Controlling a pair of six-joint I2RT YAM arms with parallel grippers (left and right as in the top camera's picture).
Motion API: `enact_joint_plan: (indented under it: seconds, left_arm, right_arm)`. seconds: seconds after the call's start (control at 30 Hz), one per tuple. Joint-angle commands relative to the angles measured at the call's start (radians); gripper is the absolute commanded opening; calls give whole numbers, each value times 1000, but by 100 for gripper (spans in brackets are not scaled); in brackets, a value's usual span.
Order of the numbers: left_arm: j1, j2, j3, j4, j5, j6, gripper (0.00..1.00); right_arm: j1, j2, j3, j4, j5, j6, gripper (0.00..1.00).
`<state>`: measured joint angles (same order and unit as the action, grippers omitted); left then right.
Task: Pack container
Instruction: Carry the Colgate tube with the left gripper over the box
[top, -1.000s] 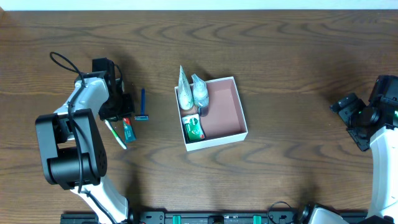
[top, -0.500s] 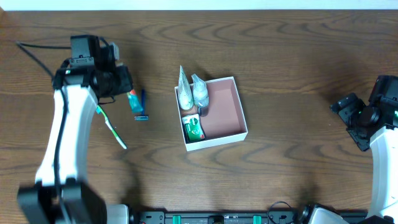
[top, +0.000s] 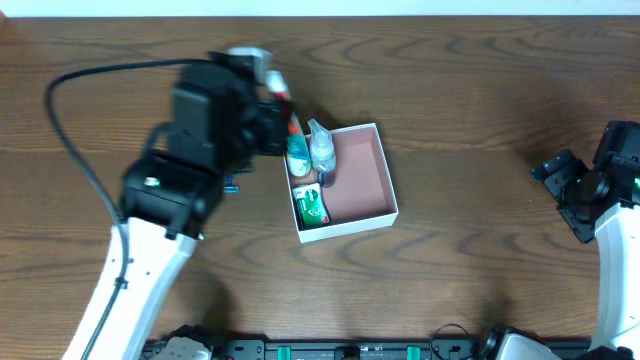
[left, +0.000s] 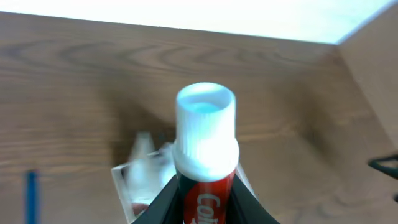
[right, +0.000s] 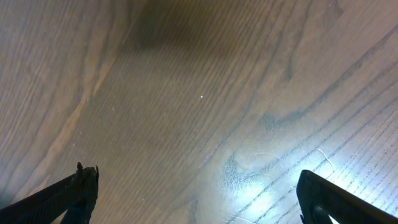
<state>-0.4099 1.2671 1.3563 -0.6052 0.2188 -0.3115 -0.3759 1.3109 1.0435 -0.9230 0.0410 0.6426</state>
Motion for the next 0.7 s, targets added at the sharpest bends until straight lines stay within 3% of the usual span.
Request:
enact_joint_plan:
  seconds: [0.0,0.3,0.67]
  left_arm:
    - [-129,27,21,36,-160,-47,22]
    - [-393,187,20,84,-499,-45,22]
    - [-428,423,20,115,-522,-101,22]
  right_arm:
    - [-4,1,8,-1,7,-12,99]
    - [-4,1,8,-1,7,-12,99]
    - [-4,1,8,-1,7,-12,99]
